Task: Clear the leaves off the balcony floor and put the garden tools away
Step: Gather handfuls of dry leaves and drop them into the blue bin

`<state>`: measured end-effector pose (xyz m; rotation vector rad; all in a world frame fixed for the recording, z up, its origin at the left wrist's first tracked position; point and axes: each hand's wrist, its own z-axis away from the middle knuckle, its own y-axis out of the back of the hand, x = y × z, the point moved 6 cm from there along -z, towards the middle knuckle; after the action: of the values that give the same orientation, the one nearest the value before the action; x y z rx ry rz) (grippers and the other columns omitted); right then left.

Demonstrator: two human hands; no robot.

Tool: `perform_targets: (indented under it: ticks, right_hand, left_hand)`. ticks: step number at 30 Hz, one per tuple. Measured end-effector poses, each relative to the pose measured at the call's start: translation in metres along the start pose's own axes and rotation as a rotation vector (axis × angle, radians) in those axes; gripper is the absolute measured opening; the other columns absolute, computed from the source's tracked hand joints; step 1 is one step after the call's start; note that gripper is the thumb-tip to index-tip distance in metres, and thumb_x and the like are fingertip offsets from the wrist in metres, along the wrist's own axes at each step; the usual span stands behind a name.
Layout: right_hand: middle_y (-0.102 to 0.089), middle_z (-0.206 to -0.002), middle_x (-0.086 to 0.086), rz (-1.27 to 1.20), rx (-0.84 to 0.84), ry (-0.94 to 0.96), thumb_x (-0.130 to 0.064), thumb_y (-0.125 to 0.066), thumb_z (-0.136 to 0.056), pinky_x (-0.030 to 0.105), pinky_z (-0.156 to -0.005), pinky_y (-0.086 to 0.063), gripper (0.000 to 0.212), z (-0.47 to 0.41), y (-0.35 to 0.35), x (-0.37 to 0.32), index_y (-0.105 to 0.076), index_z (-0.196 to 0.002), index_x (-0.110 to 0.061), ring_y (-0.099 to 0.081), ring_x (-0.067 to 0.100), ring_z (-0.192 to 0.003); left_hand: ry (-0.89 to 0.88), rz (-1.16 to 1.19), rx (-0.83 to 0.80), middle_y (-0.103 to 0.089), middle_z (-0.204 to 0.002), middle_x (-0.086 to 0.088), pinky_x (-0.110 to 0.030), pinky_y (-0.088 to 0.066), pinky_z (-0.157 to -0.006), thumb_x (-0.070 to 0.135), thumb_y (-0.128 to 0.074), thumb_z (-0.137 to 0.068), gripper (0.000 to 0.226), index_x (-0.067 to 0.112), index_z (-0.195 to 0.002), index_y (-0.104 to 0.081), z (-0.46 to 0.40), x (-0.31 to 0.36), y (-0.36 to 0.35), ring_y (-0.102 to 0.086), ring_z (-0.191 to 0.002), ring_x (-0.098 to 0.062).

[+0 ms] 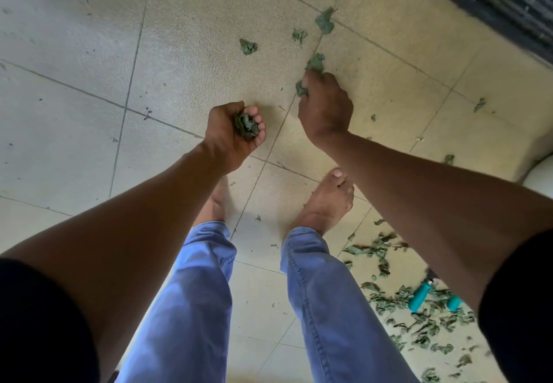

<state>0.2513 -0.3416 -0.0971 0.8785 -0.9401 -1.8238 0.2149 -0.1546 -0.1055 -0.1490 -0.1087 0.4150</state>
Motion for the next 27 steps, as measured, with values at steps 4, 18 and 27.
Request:
perform_targets:
  ticks: [4,18,27]
  right_hand:
    - [-0.066,-0.094,0.0,-0.269,0.057,0.098,-0.016,-0.066,-0.092,0.031,-0.06,-0.046,0.011,0.03,0.01,0.0,-0.067,-0.102,-0.02,-0.063,0.02,-0.083]
    - [-0.064,-0.105,0.003,-0.275,0.165,0.224,-0.011,-0.063,-0.091,0.028,-0.055,-0.049,0.027,0.04,0.047,-0.017,-0.069,-0.116,-0.018,-0.063,0.017,-0.079]
    - [-0.054,-0.12,0.012,-0.054,-0.012,0.081,-0.008,-0.067,-0.092,0.034,-0.074,-0.053,0.021,-0.042,0.017,0.002,-0.063,-0.111,-0.015,-0.062,0.028,-0.097]
  left_hand:
    - [0.017,-0.012,0.014,-0.064,-0.074,-0.006,-0.029,-0.055,-0.071,0.025,-0.041,-0.103,0.044,0.012,-0.071,-0.069,0.001,-0.01,0.002,-0.063,-0.067,-0.019]
    - [0.045,-0.004,-0.037,-0.064,-0.074,-0.005,-0.029,-0.055,-0.07,0.027,-0.041,-0.103,0.041,0.012,-0.074,-0.067,0.003,-0.012,-0.021,-0.062,-0.069,-0.019]
    - [0.052,-0.033,-0.034,-0.067,-0.08,-0.008,-0.033,-0.058,-0.077,0.028,-0.039,-0.105,0.047,0.01,-0.075,-0.07,-0.001,-0.006,-0.017,-0.067,-0.075,-0.022]
